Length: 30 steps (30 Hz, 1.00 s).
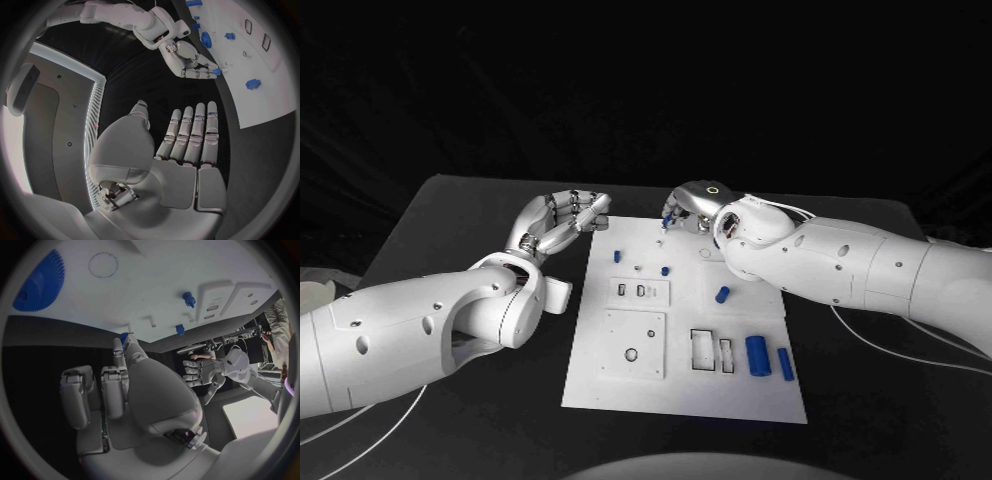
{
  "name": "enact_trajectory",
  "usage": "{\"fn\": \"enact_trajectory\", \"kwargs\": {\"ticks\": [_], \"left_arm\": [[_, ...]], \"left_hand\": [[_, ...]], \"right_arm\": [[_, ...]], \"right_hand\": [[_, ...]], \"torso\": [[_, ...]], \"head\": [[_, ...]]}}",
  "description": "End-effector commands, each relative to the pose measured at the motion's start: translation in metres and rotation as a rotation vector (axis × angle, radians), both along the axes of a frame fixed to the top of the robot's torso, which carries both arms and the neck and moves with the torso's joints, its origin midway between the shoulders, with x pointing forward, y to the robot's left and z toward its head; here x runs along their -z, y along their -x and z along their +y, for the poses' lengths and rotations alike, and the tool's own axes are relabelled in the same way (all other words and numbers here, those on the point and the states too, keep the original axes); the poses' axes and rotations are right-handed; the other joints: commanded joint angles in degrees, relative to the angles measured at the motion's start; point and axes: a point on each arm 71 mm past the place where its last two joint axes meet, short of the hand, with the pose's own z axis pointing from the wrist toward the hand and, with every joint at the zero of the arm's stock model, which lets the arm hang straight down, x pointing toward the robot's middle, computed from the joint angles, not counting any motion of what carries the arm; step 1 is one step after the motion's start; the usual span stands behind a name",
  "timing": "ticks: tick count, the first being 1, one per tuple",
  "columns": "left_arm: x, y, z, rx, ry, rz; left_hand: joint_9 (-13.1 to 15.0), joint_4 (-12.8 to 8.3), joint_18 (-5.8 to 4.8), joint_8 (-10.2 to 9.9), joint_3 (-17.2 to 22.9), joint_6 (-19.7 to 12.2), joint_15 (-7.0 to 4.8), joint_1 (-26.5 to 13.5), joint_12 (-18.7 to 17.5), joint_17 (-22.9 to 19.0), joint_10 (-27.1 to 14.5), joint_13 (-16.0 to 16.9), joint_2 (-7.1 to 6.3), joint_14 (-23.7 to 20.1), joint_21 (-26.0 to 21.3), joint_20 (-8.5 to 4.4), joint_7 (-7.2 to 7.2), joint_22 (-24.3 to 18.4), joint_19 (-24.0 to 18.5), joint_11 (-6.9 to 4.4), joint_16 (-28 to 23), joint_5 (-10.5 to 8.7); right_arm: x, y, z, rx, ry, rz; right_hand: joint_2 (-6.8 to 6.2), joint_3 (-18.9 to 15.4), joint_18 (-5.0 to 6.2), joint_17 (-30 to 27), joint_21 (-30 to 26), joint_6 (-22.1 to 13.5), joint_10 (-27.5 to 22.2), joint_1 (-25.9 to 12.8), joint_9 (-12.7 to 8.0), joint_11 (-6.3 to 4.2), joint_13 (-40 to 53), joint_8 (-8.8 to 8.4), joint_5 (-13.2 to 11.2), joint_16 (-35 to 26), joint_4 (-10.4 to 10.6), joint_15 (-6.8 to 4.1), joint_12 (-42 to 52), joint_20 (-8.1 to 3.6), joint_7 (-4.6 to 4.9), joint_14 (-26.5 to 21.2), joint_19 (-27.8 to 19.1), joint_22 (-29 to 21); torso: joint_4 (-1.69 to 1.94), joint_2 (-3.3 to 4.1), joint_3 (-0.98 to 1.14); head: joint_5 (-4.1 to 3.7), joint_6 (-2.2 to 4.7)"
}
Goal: Assemble the parts on the task board
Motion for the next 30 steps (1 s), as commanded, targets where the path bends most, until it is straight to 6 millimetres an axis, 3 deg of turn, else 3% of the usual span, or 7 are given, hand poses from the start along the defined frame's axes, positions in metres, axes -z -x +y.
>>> {"fn": "enact_trajectory", "kwargs": {"ticks": [1, 6, 30], "left_arm": [[-0.0026, 0.0, -0.0014, 0.004, 0.0, -0.015], [-0.0026, -0.0008, 0.0, -0.002, -0.003, -0.017], [-0.0017, -0.0032, 0.0027, -0.016, -0.01, -0.016]], "left_hand": [[0.1, 0.1, 0.64, -0.3, -0.4, 0.4, 0.09, -0.1, -0.3, 0.1, 0.1, 0.0, 0.51, -0.4, -0.3, -0.01, 2.09, -0.1, -0.3, 0.24, -0.3, -0.14], [0.1, 0.0, 0.64, -0.3, -0.4, 0.5, 0.1, 0.1, -0.3, 0.1, 0.1, 0.0, 0.61, -0.5, -0.4, 0.01, 2.09, -0.1, -0.3, 0.25, -0.3, -0.1], [0.1, 0.0, 0.65, -0.5, -0.4, 0.6, 0.12, 0.4, -0.3, 0.1, 0.2, 0.0, 0.89, -0.6, -0.5, 0.06, 2.09, -0.1, -0.5, 0.25, -0.3, 0.02]], "right_arm": [[0.0036, 0.0013, 0.0009, -0.009, 0.039, 0.027], [0.0053, 0.0033, 0.0021, -0.015, 0.048, 0.043], [0.0102, 0.0045, 0.0055, -0.016, 0.063, 0.066]], "right_hand": [[-0.3, 0.3, -0.39, 15.1, 0.3, 0.5, -0.2, 0.4, 0.7, 0.24, 0.0, 0.26, 0.2, 0.2, 0.1, 0.02, -0.1, -0.21, -0.08, 5.9, 5.9, 15.1], [-0.45, 0.3, -0.39, 15.1, 0.3, 0.5, -0.2, 0.2, 0.6, 0.28, 0.0, 0.19, 0.2, 0.2, 0.2, 0.05, -0.2, -0.18, -0.04, 5.9, 5.9, 15.1], [-0.74, 0.7, -0.39, 15.1, 0.3, 0.0, -1.0, 0.0, 0.4, 0.45, 0.0, -0.45, 0.2, 0.2, 0.6, 0.2, -0.3, -0.02, 0.01, 5.9, 5.9, 15.1]], "torso": [[0.15, 0.05, -0.04], [-0.03, -0.1, -0.02], [0.06, -0.13, -0.03]], "head": [[0.08, -0.18], [0.14, -0.33], [-0.18, -0.38]]}}
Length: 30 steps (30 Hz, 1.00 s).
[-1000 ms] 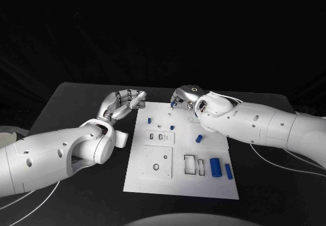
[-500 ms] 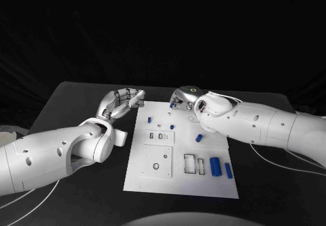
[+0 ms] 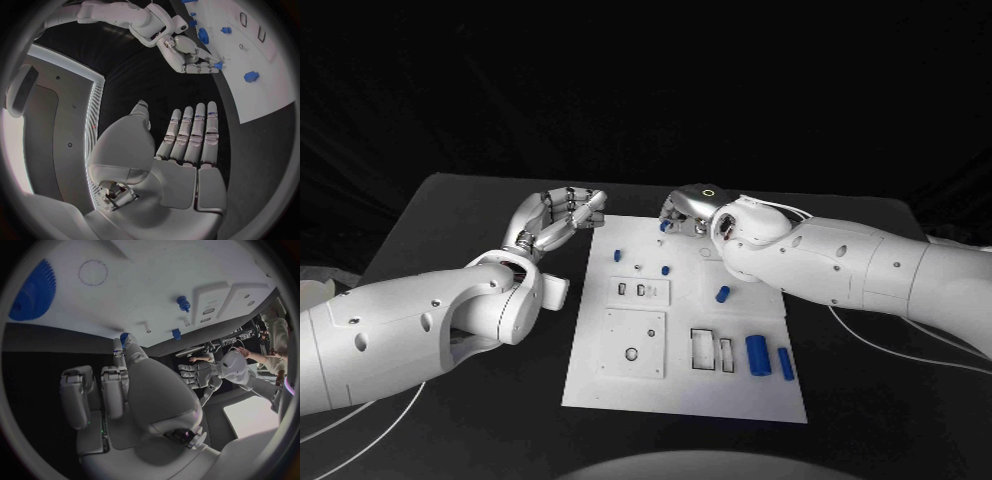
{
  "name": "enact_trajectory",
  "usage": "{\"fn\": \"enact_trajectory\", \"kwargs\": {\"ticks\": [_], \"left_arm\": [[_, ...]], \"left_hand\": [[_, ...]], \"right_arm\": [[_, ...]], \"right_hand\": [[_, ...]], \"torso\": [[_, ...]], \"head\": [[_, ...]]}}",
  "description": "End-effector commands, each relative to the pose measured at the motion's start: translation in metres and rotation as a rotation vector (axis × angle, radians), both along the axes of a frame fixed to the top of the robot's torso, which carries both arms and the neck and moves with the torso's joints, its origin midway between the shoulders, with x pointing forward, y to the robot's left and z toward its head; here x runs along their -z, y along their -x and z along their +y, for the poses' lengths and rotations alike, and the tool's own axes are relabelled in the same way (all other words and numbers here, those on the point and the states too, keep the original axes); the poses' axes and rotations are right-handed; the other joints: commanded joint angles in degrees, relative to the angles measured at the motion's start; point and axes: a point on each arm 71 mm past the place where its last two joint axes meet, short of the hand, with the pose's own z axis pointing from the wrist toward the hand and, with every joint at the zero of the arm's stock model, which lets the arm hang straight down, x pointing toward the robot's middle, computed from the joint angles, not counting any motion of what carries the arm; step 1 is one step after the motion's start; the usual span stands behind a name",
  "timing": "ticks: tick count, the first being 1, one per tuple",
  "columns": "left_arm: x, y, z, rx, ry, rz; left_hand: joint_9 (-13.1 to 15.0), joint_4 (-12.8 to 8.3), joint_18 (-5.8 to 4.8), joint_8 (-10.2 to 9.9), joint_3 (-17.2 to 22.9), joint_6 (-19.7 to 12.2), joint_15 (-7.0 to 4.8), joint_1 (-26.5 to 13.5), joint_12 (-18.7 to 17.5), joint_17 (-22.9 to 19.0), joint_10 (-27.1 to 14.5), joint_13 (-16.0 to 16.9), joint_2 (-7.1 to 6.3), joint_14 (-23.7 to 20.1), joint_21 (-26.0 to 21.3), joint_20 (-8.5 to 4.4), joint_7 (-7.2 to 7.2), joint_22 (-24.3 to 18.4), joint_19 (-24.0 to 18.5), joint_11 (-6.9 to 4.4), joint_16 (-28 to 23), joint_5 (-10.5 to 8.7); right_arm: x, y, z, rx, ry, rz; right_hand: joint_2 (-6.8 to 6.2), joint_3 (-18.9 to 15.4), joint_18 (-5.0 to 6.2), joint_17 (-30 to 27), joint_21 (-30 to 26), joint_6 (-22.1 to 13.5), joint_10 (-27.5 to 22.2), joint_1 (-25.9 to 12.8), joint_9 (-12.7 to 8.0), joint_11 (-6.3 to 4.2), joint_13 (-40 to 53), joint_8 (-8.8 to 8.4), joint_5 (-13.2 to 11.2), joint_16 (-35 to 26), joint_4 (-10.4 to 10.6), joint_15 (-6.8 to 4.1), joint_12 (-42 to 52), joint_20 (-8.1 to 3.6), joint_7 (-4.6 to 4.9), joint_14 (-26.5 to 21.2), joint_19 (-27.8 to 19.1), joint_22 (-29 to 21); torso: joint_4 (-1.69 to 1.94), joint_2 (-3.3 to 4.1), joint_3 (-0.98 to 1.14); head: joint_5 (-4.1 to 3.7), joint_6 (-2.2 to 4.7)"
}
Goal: Assemble the parts on the task board
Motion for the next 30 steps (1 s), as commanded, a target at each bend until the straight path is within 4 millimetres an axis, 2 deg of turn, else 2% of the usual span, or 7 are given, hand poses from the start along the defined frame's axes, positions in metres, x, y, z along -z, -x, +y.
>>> {"fn": "enact_trajectory", "kwargs": {"ticks": [1, 6, 9, 15, 22, 26, 30], "left_arm": [[-0.002, 0.0, -0.002, 0.004, -0.001, -0.012], [-0.002, 0.0, -0.002, 0.004, -0.001, -0.011], [-0.002, 0.0, -0.002, 0.003, -0.002, -0.01], [-0.002, -0.001, -0.002, 0.003, -0.002, -0.008], [-0.001, -0.002, -0.002, 0.001, -0.004, -0.008], [0.0, -0.004, -0.001, -0.001, -0.006, -0.009], [0.0, -0.006, -0.001, -0.004, -0.009, -0.011]], "left_hand": [[0.1, 0.0, 0.65, -0.3, -0.4, 0.4, -0.08, 0.0, -0.3, 0.1, 0.2, 0.0, 0.43, -0.4, -0.3, 0.06, 1.89, -0.1, -0.5, 0.25, -0.3, 0.02], [0.1, 0.0, 0.65, -0.3, -0.4, 0.4, -0.08, 0.0, -0.3, 0.1, 0.2, 0.0, 0.47, -0.4, -0.3, 0.06, 1.89, -0.1, -0.5, 0.25, -0.3, 0.04], [0.1, 0.0, 0.65, -0.3, -0.4, 0.4, -0.08, 0.0, -0.3, 0.1, 0.2, 0.0, 0.51, -0.4, -0.3, 0.07, 1.88, -0.1, -0.5, 0.25, -0.3, 0.06], [0.1, 0.0, 0.65, -0.4, -0.5, 0.4, -0.07, 0.1, -0.3, 0.1, 0.2, 0.0, 0.56, -0.5, -0.3, 0.07, 1.88, -0.1, -0.5, 0.25, -0.3, 0.08], [0.1, 0.0, 0.65, -0.4, -0.5, 0.4, -0.07, 0.1, -0.3, 0.1, 0.2, 0.0, 0.57, -0.5, -0.3, 0.08, 1.88, -0.1, -0.5, 0.25, -0.3, 0.09], [0.1, 0.0, 0.65, -0.4, -0.5, 0.4, -0.07, 0.1, -0.3, 0.1, 0.2, 0.0, 0.57, -0.5, -0.3, 0.08, 1.88, -0.1, -0.5, 0.25, -0.3, 0.09], [0.1, 0.0, 0.65, -0.4, -0.5, 0.4, -0.07, 0.1, -0.3, 0.1, 0.2, 0.0, 0.57, -0.5, -0.3, 0.08, 1.88, -0.1, -0.5, 0.25, -0.3, 0.09]], "right_arm": [[0.006, 0.001, 0.0, 0.001, 0.041, 0.03], [0.006, 0.0, 0.001, 0.008, 0.048, 0.034], [0.007, -0.001, 0.001, 0.017, 0.058, 0.044], [0.007, -0.001, 0.001, 0.024, 0.058, 0.044], [0.003, 0.002, -0.004, 0.03, 0.004, 0.012], [-0.003, 0.007, -0.011, 0.043, -0.077, -0.002], [-0.018, 0.013, -0.026, 0.081, -0.231, 0.03]], "right_hand": [[-0.56, 0.4, -0.39, 15.1, 0.3, -0.2, -0.7, 0.2, 0.4, 0.08, 0.0, -0.19, 0.3, 0.2, 0.3, 0.23, -0.1, 0.0, -0.02, 5.9, 5.9, 15.1], [-0.91, 0.7, -0.39, 15.1, 0.3, -0.6, -1.5, 0.1, 0.3, 0.3, 0.0, -0.7, 0.3, 0.2, 0.6, 0.42, -0.1, 0.17, -0.01, 5.9, 5.9, 15.1], [-1.69, 0.6, -0.39, 15.1, 0.3, -2.1, -3.9, -0.4, -0.1, 1.15, -0.1, -1.8, 0.2, 0.2, 1.1, 1.07, -0.2, 0.55, -0.25, 5.9, 5.9, 15.1], [-4.96, -0.9, -0.39, 14.3, 0.3, -8.6, -8.7, -2.5, -0.5, 2.67, 0.1, -3.15, 0.2, 0.1, 2.1, 2.4, 0.0, 1.85, -0.89, 5.7, 5.9, 15.1], [-8.5, -3.3, -0.39, 14.5, 0.3, -16.4, -13.7, -7.2, -0.4, 3.7, 0.2, -3.06, 0.1, 0.1, 3.3, 3.03, 0.1, 2.69, 0.77, 5.7, 5.9, 15.1], [-8.86, -3.1, -0.39, 14.3, 0.3, -15.4, -14.1, -8.1, -0.1, 3.87, 0.2, -2.71, 0.1, 0.1, 3.8, 3.21, 0.2, 2.9, 1.63, 5.7, 5.9, 15.1], [-7.96, -2.4, -0.39, 14.3, 0.3, -13.6, -13.7, -8.5, 0.2, 3.54, 0.3, -2.04, 0.1, 0.1, 4.2, 3.0, 0.4, 2.86, 3.66, 5.7, 5.9, 15.1]], "torso": [[0.05, -0.04, -0.01], [0.01, -0.06, 0.03], [0.05, -0.08, 0.01], [0.03, -0.07, 0.01], [0.03, -0.07, 0.06], [-0.07, -0.13, 0.1], [-0.13, -0.17, 0.12]], "head": [[-0.14, -0.09], [-0.1, -0.04], [-0.09, -0.06], [-0.07, -0.02], [0.04, 0.08], [0.34, 0.2], [0.18, 0.48]]}}
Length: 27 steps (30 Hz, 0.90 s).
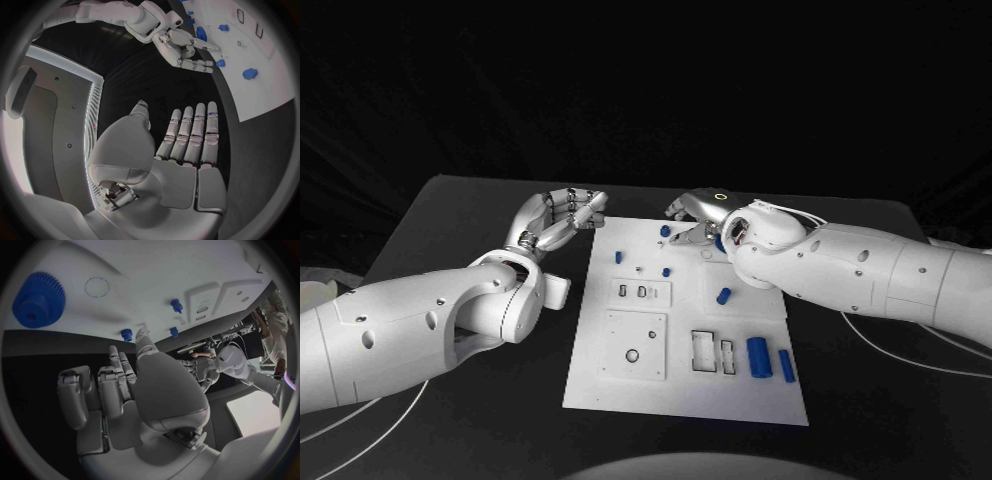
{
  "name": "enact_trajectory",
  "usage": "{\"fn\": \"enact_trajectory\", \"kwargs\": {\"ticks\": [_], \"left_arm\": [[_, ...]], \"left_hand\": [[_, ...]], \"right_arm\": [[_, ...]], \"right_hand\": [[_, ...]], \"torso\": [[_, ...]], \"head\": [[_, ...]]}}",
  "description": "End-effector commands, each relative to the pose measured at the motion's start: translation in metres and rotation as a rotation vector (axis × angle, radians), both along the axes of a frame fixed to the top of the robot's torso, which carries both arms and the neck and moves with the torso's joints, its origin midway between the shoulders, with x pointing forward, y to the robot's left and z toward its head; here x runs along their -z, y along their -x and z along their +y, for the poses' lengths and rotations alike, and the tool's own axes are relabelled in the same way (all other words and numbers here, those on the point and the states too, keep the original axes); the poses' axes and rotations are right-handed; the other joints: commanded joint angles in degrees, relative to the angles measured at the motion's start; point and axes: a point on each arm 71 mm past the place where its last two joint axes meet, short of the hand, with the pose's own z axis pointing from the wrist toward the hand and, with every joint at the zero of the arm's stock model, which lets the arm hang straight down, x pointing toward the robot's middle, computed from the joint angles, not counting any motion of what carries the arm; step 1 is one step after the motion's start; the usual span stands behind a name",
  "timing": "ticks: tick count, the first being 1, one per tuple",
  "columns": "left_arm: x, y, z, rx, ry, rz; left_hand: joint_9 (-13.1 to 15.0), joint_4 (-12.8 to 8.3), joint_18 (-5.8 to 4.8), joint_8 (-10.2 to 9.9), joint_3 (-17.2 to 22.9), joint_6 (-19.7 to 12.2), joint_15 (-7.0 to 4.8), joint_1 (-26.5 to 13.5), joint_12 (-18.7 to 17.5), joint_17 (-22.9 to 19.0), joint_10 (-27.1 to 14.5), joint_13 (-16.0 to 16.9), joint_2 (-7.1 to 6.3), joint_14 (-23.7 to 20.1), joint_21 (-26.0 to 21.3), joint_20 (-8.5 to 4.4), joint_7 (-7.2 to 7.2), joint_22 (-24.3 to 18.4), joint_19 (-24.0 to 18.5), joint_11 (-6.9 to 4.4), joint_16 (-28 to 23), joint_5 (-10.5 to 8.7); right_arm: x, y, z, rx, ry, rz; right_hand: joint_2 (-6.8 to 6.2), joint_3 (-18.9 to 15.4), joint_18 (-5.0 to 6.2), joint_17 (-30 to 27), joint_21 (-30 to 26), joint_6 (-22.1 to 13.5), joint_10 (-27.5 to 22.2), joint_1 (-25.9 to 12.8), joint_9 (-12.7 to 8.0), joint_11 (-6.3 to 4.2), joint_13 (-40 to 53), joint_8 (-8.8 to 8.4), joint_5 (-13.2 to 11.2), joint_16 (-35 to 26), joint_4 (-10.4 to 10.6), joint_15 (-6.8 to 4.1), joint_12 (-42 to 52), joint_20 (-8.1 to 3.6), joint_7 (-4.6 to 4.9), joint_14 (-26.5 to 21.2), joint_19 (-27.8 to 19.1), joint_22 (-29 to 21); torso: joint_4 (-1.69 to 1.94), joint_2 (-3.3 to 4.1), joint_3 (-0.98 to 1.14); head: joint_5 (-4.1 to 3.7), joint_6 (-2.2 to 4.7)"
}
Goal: Assemble the parts on the task board
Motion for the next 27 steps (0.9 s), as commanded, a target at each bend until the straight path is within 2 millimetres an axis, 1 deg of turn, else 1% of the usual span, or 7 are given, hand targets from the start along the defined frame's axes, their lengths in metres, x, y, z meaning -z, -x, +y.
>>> {"fn": "enact_trajectory", "kwargs": {"ticks": [1, 7, 12, 18, 23, 26, 27], "left_arm": [[-0.001, -0.002, -0.002, 0.007, -0.001, -0.014], [0.0, -0.005, -0.004, 0.008, -0.003, -0.017], [0.001, -0.008, -0.007, 0.012, -0.003, -0.018], [0.002, -0.01, -0.008, 0.012, -0.005, -0.019], [0.003, -0.011, -0.008, 0.013, -0.006, -0.018], [0.003, -0.011, -0.008, 0.012, -0.006, -0.018], [0.003, -0.011, -0.008, 0.012, -0.007, -0.017]], "left_hand": [[0.1, -0.1, 0.64, -0.4, -0.3, 0.4, -0.06, 0.1, -0.3, 0.1, 0.2, 0.0, 0.61, -0.5, -0.4, -0.12, 1.89, -0.1, -0.4, 0.25, -0.3, 0.11], [0.1, -0.1, 0.64, -0.5, -0.3, 0.5, -0.06, 0.2, -0.4, 0.1, 0.2, 0.0, 0.63, -0.5, -0.4, -0.11, 1.89, -0.1, -0.4, 0.26, -0.3, 0.12], [0.1, -0.1, 0.64, -0.5, -0.4, 0.5, -0.05, 0.3, -0.4, 0.1, 0.1, 0.0, 0.75, -0.6, -0.4, -0.1, 1.9, -0.1, -0.5, 0.26, -0.2, 0.17], [0.1, -0.1, 0.64, -0.6, -0.4, 0.5, -0.04, 0.4, -0.4, 0.1, 0.1, 0.0, 0.9, -0.6, -0.5, -0.08, 1.91, -0.1, -0.5, 0.26, -0.2, 0.24], [0.1, -0.1, 0.64, -0.7, -0.4, 0.5, -0.03, 0.5, -0.4, 0.1, 0.1, 0.0, 0.95, -0.6, -0.5, -0.07, 1.91, -0.1, -0.5, 0.27, -0.2, 0.27], [0.1, -0.1, 0.64, -0.7, -0.4, 0.5, -0.03, 0.5, -0.4, 0.1, 0.1, 0.0, 0.95, -0.6, -0.5, -0.07, 1.91, -0.1, -0.5, 0.27, -0.2, 0.27], [0.1, -0.1, 0.64, -0.7, -0.4, 0.5, -0.03, 0.5, -0.4, 0.1, 0.1, 0.0, 0.95, -0.6, -0.5, -0.07, 1.91, -0.1, -0.5, 0.27, -0.2, 0.27]], "right_arm": [[-0.018, 0.004, -0.014, 0.061, -0.215, 0.019], [-0.044, 0.016, -0.046, 0.117, -0.382, 0.064], [-0.054, 0.027, -0.073, 0.141, -0.426, 0.075], [-0.052, 0.031, -0.099, 0.181, -0.424, 0.091], [-0.046, 0.031, -0.111, 0.202, -0.403, 0.115], [-0.042, 0.03, -0.112, 0.197, -0.376, 0.135], [-0.04, 0.029, -0.112, 0.193, -0.36, 0.146]], "right_hand": [[0.7, 0.3, -0.39, 14.3, 0.3, 0.7, 0.1, -0.5, 0.1, -0.28, 0.1, 0.32, -0.1, 0.1, 0.3, 0.1, 0.4, 0.25, 0.59, 5.9, 6.0, 15.1], [1.45, 0.4, -0.39, 14.2, 0.3, 1.1, 1.8, -1.1, 0.1, -0.21, 0.3, 0.28, 0.0, 0.1, 0.8, 0.31, 1.0, 0.32, 0.84, 5.9, 6.0, 15.1], [1.48, 0.0, -0.39, 13.7, 0.3, 2.5, 5.3, -1.8, 0.3, -0.32, 0.6, 0.65, 0.0, 0.0, 1.1, 0.34, 2.3, 0.42, -0.3, 5.8, 6.0, 15.1], [1.6, -0.5, -0.39, 13.4, 0.3, 2.5, 12.4, -2.5, 0.2, -2.35, 1.7, 0.12, 0.0, 0.0, 1.5, -1.26, 5.0, -0.8, -1.65, 5.7, 6.0, 15.1], [0.79, -1.8, -0.39, 7.9, 0.3, 0.8, 18.1, -3.9, -0.1, -5.21, 5.4, -0.5, 0.0, -1.2, 2.4, -3.88, 10.7, -3.42, -3.33, 4.1, 6.0, 15.1], [0.39, -2.3, 0.91, -0.7, -2.5, -1.0, 14.8, -4.9, -0.1, -5.76, 12.4, 0.31, 0.1, -3.8, 2.5, -4.03, 18.4, -3.81, -4.56, 0.2, 1.0, 10.5], [1.46, -1.6, 1.63, -2.2, -5.6, -0.3, 0.6, -4.8, 0.8, -5.07, 31.4, 1.23, 1.2, -4.0, 1.8, -2.79, 37.9, -3.2, -5.33, -2.9, -3.8, 7.3]], "torso": [[-0.08, -0.04, 0.01], [-0.24, -0.15, 0.04], [-0.48, -0.37, 0.17], [-0.66, -0.42, 0.29], [-0.49, -0.43, 0.18], [-0.46, -0.39, 0.17], [-0.42, -0.39, 0.15]], "head": [[-0.2, 0.28], [-1.17, 0.75], [-2.42, 0.98], [-3.86, 1.29], [-5.4, 1.44], [-5.73, 1.51], [-5.88, 1.5]]}}
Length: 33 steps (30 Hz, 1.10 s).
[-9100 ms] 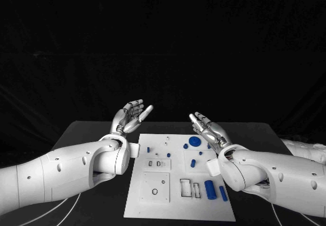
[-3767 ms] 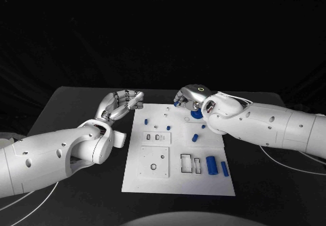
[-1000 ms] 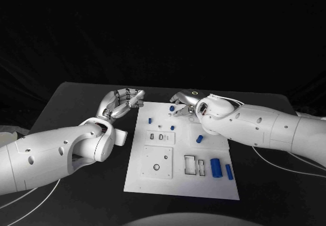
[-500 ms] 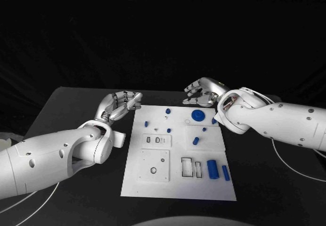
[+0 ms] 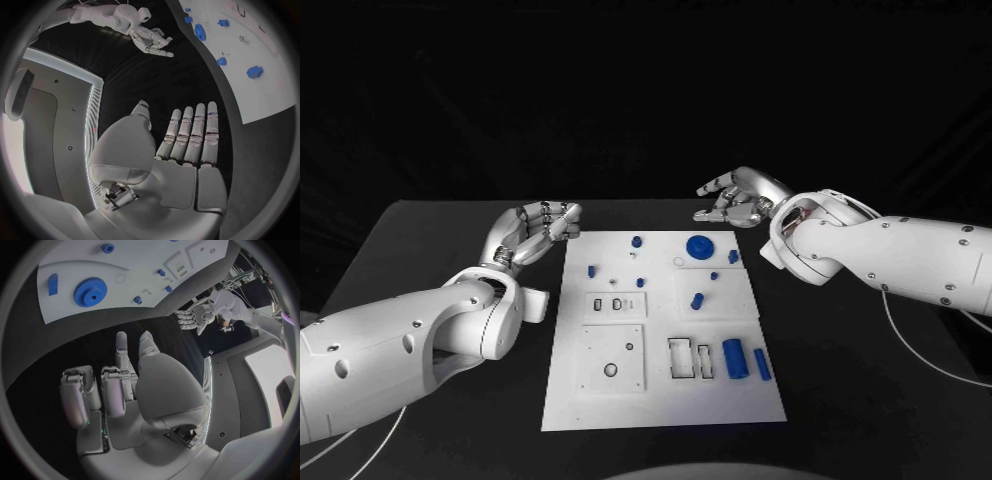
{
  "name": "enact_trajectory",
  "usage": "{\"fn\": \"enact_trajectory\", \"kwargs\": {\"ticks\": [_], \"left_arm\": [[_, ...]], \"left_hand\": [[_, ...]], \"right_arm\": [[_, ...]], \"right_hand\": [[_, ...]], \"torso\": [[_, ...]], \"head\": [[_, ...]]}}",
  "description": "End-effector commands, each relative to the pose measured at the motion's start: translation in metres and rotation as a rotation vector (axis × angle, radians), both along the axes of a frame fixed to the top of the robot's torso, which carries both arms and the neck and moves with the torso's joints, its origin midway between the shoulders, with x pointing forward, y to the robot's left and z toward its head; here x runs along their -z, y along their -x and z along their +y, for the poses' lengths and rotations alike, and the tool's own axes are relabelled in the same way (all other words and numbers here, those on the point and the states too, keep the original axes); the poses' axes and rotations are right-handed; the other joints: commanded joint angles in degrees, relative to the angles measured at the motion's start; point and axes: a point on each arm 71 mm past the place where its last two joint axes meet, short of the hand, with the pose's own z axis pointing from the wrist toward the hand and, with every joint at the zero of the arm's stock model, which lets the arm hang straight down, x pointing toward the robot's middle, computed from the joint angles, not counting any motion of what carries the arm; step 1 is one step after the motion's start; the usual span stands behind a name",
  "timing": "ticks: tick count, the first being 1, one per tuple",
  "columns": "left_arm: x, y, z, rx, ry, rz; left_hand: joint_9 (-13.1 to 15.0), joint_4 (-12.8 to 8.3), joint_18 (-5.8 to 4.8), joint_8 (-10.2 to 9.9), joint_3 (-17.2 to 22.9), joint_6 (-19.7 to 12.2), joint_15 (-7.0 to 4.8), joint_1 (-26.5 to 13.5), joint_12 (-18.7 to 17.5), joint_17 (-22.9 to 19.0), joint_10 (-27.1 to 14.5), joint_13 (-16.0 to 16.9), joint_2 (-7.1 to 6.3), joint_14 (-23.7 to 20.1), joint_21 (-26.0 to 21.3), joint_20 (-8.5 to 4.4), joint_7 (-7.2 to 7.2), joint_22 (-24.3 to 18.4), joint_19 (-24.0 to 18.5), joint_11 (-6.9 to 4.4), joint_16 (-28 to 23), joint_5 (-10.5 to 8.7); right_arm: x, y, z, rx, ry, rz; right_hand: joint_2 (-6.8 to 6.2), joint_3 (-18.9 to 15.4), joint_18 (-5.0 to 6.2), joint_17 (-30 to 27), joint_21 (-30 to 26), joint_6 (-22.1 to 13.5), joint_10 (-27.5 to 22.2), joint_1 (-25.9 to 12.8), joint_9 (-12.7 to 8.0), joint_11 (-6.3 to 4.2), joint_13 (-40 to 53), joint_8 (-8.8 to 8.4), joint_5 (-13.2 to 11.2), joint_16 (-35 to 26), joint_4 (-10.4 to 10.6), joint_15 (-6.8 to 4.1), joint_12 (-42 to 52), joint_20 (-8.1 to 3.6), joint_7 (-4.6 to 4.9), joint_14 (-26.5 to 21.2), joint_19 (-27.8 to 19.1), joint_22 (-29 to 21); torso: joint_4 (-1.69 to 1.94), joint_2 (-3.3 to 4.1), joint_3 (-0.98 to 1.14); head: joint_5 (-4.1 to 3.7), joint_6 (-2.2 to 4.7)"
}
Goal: Assemble the parts on the task board
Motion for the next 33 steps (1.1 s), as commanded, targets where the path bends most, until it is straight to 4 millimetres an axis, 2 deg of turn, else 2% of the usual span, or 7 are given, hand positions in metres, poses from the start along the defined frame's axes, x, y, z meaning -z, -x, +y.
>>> {"fn": "enact_trajectory", "kwargs": {"ticks": [1, 4, 6, 8, 16, 22, 33], "left_arm": [[-0.001, 0.0, -0.002, 0.02, 0.005, -0.01], [-0.001, 0.0, -0.002, 0.019, 0.004, -0.01], [-0.001, 0.0, -0.003, 0.019, 0.004, -0.01], [-0.001, 0.0, -0.003, 0.02, 0.004, -0.01], [-0.001, 0.0, -0.002, 0.019, 0.004, -0.009], [-0.001, 0.0, -0.003, 0.021, 0.004, -0.009], [-0.001, 0.0, -0.002, 0.019, 0.004, -0.009]], "left_hand": [[0.1, 0.0, 0.64, -0.4, -0.3, 0.5, -0.01, 0.0, -0.2, 0.1, 0.1, 0.0, 0.52, -0.3, -0.3, 0.15, 1.91, -0.1, -0.4, 0.27, -0.2, 0.35], [0.1, 0.0, 0.64, -0.5, -0.3, 0.5, -0.01, 0.1, -0.2, 0.1, 0.1, 0.0, 0.55, -0.3, -0.3, 0.15, 1.91, -0.1, -0.4, 0.28, -0.2, 0.37], [0.1, 0.0, 0.64, -0.5, -0.3, 0.5, -0.01, 0.1, -0.2, 0.1, 0.1, 0.0, 0.55, -0.3, -0.3, 0.15, 1.91, -0.1, -0.4, 0.28, -0.2, 0.37], [0.1, 0.0, 0.64, -0.5, -0.3, 0.5, -0.01, 0.1, -0.2, 0.1, 0.1, 0.0, 0.55, -0.3, -0.3, 0.15, 1.91, -0.1, -0.4, 0.28, -0.2, 0.37], [0.1, 0.0, 0.64, -0.5, -0.3, 0.6, 0.0, 0.1, -0.2, 0.1, 0.1, 0.0, 0.6, -0.3, -0.3, 0.16, 1.91, -0.1, -0.4, 0.28, -0.2, 0.4], [0.1, 0.0, 0.64, -0.5, -0.3, 0.6, 0.0, 0.1, -0.2, 0.1, 0.1, 0.0, 0.6, -0.3, -0.3, 0.16, 1.91, -0.1, -0.4, 0.28, -0.2, 0.4], [0.1, 0.0, 0.64, -0.6, -0.3, 0.6, 0.0, 0.2, -0.2, 0.1, 0.2, 0.0, 0.69, -0.4, -0.4, 0.17, 1.91, -0.1, -0.5, 0.28, -0.2, 0.46]], "right_arm": [[0.007, -0.002, 0.003, -0.045, 0.045, 0.05], [0.01, -0.005, 0.005, -0.064, 0.106, 0.048], [0.013, -0.007, 0.006, -0.072, 0.15, 0.034], [0.015, -0.008, 0.008, -0.077, 0.194, 0.017], [0.025, -0.01, 0.012, -0.065, 0.284, -0.016], [0.033, -0.012, 0.012, -0.042, 0.323, -0.027], [0.044, -0.014, 0.006, 0.001, 0.386, 0.015]], "right_hand": [[0.64, -0.2, 2.34, -2.9, -6.0, -2.1, -21.5, -1.6, 0.7, 1.17, 29.1, 0.42, 0.6, -1.0, -0.5, 1.41, 30.0, 0.43, -1.28, -4.2, -6.9, 5.0], [0.25, -0.4, 3.01, 8.6, -7.8, -3.5, -2.3, -3.4, 0.3, 1.36, 64.5, -0.22, 0.3, 2.2, 0.2, 2.12, 63.1, 1.29, -1.93, 1.3, -10.1, 3.4], [-0.05, -0.3, 2.7, 15.3, -6.9, -1.7, 13.5, -4.1, 0.7, 1.89, 73.2, 0.38, 0.3, 3.2, 0.6, 2.57, 69.1, 1.54, -1.65, 6.0, -8.9, 4.8], [-0.16, 0.0, 2.4, 15.3, -6.0, -0.1, 20.9, -5.0, 1.1, 2.31, 76.4, 1.0, 0.1, 3.2, 1.2, 2.95, 70.7, 1.83, -1.49, 6.0, -7.6, 6.1], [-3.0, 4.3, -0.31, 15.3, 1.5, 4.1, 20.9, -7.5, 2.6, 2.1, 76.4, 1.75, 2.0, 3.2, 2.3, 2.84, 70.7, 2.88, -0.82, 6.0, 5.7, 14.9], [-3.94, 7.1, -0.39, 15.3, 1.7, 6.8, 20.9, -6.7, 3.7, 0.56, 76.4, 2.05, 6.3, 3.2, 0.7, 1.07, 70.7, 1.33, 0.67, 6.0, 6.0, 15.1], [-5.59, 9.3, -0.39, 15.3, 1.7, 6.9, 20.9, -4.9, 4.1, 2.15, 76.4, 1.17, 9.7, 3.2, -2.4, 1.38, 70.7, 1.3, 2.42, 6.0, 6.0, 15.1]], "torso": [[0.06, -0.01, -0.08], [0.08, -0.05, -0.08], [0.23, 0.03, -0.09], [0.39, 0.09, -0.09], [0.3, 0.11, -0.07], [0.27, 0.05, -0.06], [0.24, 0.03, -0.02]], "head": [[-0.61, 0.01], [-0.67, -0.01], [-0.87, 0.08], [-0.95, 0.11], [-0.69, -0.07], [-0.67, -0.24], [-0.34, -0.4]]}}
